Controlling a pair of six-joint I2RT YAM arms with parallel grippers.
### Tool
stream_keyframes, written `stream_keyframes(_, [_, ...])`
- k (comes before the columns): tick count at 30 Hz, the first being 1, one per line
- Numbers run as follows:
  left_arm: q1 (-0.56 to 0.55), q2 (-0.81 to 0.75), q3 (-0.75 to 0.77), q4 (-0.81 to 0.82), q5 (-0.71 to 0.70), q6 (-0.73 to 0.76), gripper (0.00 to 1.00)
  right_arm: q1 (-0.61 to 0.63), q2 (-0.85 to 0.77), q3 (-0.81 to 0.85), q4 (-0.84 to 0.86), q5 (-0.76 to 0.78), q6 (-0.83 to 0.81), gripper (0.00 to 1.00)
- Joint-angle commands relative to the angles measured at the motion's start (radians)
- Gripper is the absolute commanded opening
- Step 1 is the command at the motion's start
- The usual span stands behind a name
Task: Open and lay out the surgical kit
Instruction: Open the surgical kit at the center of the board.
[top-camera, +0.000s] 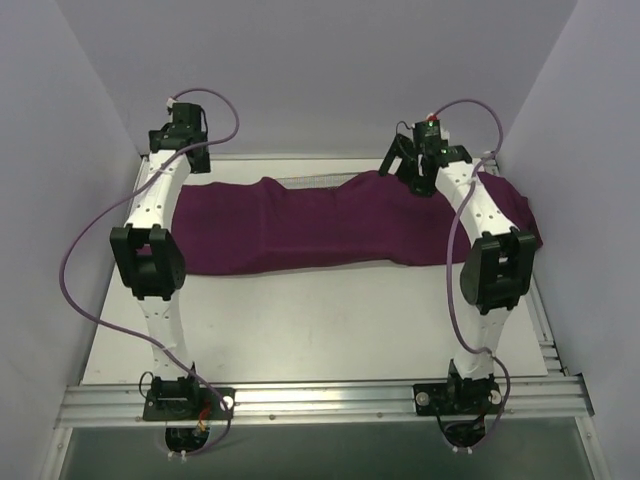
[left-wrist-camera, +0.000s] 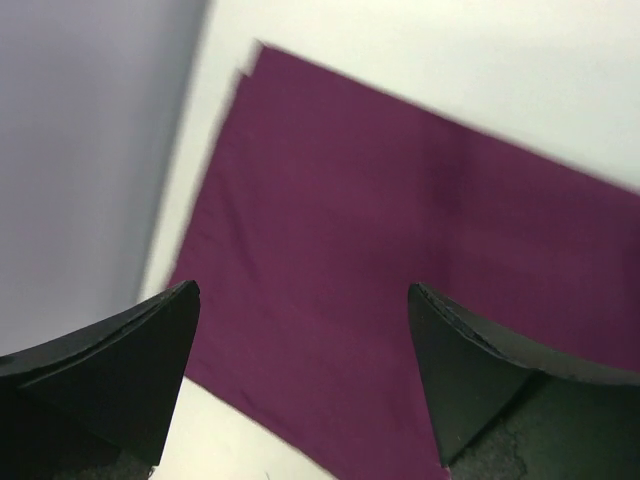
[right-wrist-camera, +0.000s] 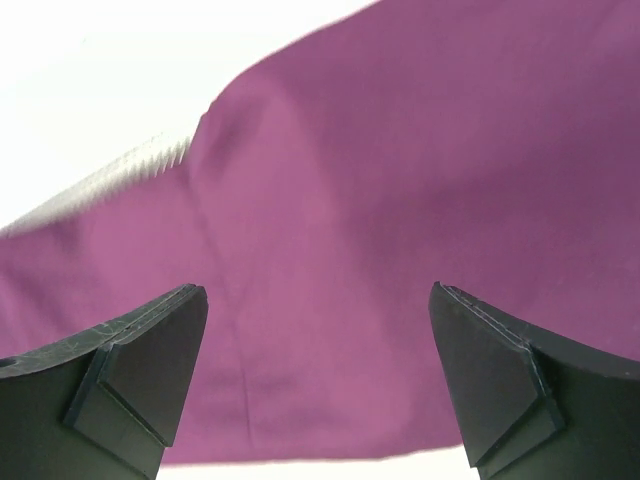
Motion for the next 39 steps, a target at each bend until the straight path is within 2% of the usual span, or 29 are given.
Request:
stream_keyframes(1, [-0.017, -0.182, -0.103, -0.152, 0.175, -0.208, 0.94, -0.007, 0.091, 0.101, -0.06, 0.176, 0.053, 1.0])
stream_keyframes(3, [-0.018, -0.292, -0.27, -0.125, 0.27, -0.27, 0.94, -0.007, 0.121, 0.151, -0.06, 0.23, 0.085, 1.0])
stream_keyframes(6, [-0.018, -0.429, -0.44, -0.056, 0.353, -0.297, 0.94, -0.007, 0.189, 0.232, -0.072, 0.296, 0.117, 1.0])
stream_keyframes(13, [-0.022, -0.598, -0.588, -0.062, 0.448, -0.299, 0.94, 0.002, 0.405, 0.463, -0.103, 0.383, 0.118, 1.0])
stream_keyframes(20, [-0.022, -0.729, -0.742, -0.025, 0.505, -0.303, 0.94, 0.004, 0.52, 0.565, -0.059, 0.391, 0.111, 0.99])
stream_keyframes(29, [-0.029, -0.773, -0.828, 0.005, 0.554, -0.311, 0.94, 0.01, 0.599, 0.631, 0.009, 0.365, 0.09, 0.97])
stream_keyframes(39, [-0.029, -0.74, -0.808, 0.01, 0.562, -0.291, 0.94, 0.022, 0.671, 0.684, 0.038, 0.337, 0.098, 0.93])
